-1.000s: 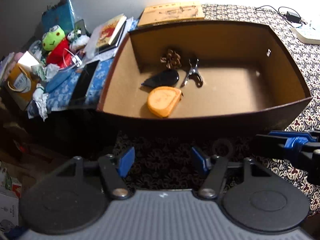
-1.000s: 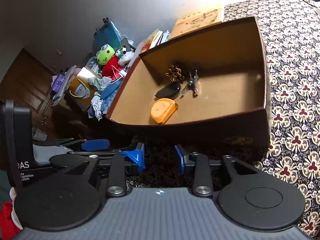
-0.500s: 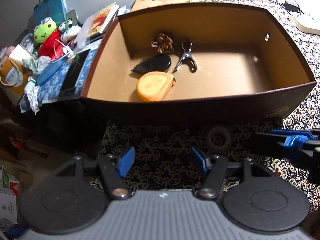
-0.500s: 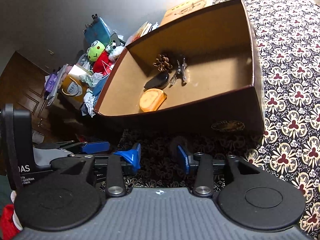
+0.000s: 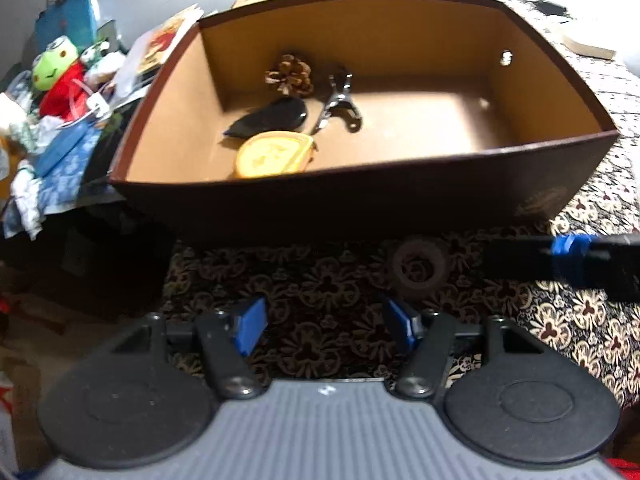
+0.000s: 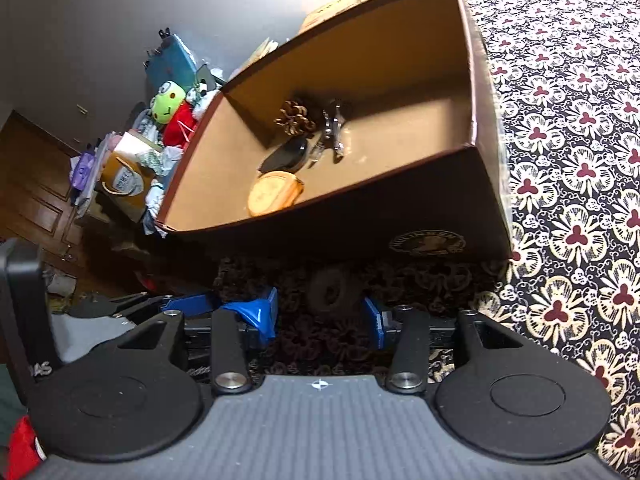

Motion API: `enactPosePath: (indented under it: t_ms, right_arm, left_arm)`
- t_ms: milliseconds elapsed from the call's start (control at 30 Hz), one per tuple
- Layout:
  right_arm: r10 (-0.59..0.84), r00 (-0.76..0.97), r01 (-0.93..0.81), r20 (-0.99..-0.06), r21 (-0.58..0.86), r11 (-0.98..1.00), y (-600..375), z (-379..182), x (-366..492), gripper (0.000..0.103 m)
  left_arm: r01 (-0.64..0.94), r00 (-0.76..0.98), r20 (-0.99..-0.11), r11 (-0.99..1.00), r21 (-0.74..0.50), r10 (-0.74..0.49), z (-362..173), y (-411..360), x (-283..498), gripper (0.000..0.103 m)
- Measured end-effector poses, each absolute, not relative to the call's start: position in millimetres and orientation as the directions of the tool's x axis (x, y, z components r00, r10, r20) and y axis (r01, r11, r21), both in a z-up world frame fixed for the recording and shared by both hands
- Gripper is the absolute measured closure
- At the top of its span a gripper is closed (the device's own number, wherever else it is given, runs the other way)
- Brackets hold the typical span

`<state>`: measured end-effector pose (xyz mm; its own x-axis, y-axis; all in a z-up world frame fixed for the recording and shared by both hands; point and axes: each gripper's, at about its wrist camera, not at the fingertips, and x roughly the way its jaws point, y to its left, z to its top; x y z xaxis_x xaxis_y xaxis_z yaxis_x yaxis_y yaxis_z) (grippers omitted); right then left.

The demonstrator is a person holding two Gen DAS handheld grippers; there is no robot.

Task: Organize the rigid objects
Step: 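Reach the right tool over the box wall to the clear tape roll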

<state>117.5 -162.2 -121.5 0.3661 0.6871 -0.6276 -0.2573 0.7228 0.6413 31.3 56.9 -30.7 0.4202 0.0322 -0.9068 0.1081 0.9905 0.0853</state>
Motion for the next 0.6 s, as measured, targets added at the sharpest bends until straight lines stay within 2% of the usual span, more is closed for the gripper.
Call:
enactPosePath:
  t_ms: [367,600]
  right_arm:
    - [0.659,0.379,-0.297,-0.65,0.589,0.752,-147.0,-137.1,122.7,0.073]
    - [0.615,0.412,-0.301,-0.672,0.536,0.788,-135.5,-140.1,124.0,0.073]
  left_arm:
    - [0.271,0.473,-0.863,0.961,-0.051,-0.178,-44.0,61.4,22.6,0.036]
    - [0.379,0.477,-0.847,0.924,-0.045,-0.237,-48.0,53.0,28.9,0.036]
